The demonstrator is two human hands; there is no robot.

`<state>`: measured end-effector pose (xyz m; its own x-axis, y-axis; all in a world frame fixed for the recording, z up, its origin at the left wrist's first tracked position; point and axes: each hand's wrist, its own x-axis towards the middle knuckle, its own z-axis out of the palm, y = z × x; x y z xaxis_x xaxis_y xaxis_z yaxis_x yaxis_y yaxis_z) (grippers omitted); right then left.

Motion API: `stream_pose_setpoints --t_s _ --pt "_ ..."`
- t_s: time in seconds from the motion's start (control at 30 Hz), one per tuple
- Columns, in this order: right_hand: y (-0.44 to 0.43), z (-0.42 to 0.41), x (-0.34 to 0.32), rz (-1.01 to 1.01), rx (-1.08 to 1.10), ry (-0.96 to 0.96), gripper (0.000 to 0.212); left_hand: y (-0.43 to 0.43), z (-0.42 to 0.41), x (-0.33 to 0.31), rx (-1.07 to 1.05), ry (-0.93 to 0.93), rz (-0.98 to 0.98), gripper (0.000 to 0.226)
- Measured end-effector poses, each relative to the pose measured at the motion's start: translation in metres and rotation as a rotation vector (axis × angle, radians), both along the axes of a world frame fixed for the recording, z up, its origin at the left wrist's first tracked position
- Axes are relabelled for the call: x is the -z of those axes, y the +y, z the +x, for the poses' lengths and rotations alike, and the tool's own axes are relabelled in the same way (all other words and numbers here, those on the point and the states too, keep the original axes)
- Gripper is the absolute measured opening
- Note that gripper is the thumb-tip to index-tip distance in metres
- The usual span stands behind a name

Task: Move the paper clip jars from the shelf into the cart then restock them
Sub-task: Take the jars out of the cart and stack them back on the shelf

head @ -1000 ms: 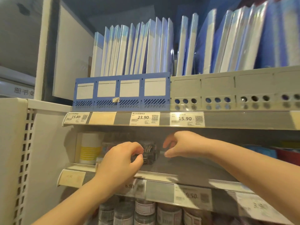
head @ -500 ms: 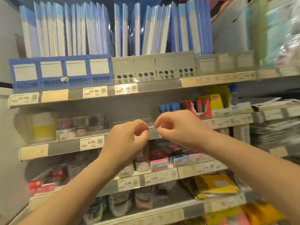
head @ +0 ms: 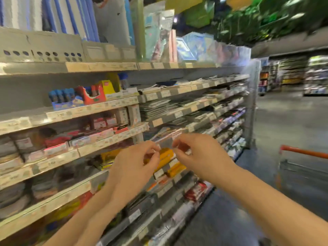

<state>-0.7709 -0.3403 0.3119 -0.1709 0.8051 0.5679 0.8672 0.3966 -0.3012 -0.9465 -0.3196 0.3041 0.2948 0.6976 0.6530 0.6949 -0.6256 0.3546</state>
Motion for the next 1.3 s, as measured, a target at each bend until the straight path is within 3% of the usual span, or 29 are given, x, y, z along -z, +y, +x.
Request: stream_pose_setpoints --t_s 0.13,0.33,0.6,0.93,1.17,1.3 --pt "-0.053 0.086 0.027 0.006 0.101 0.018 0.031 -0.033 0.088 0.018 0.116 0.048 -0.027 0.012" --pt "-0.150 0.220 0.082 -0.166 0.285 0.010 0.041 -0.080 0.236 0.070 0.289 0.088 -0.171 0.012" --pt "-0.226 0.338 0.165 -0.377 0.608 0.096 0.036 -0.108 0.378 0.155 0.550 0.117 -0.264 0.013" --pt "-0.220 0.369 0.343 -0.785 0.844 0.375 0.043 -0.099 0.462 0.337 0.640 0.370 -0.671 0.019" --pt "-0.194 0.349 0.464 -0.986 0.984 0.540 0.037 -0.092 0.475 0.449 0.566 0.406 -0.720 0.015" --pt "-0.202 0.328 0.522 -1.118 1.055 0.593 0.036 -0.097 0.453 0.520 0.592 0.558 -0.790 0.019"
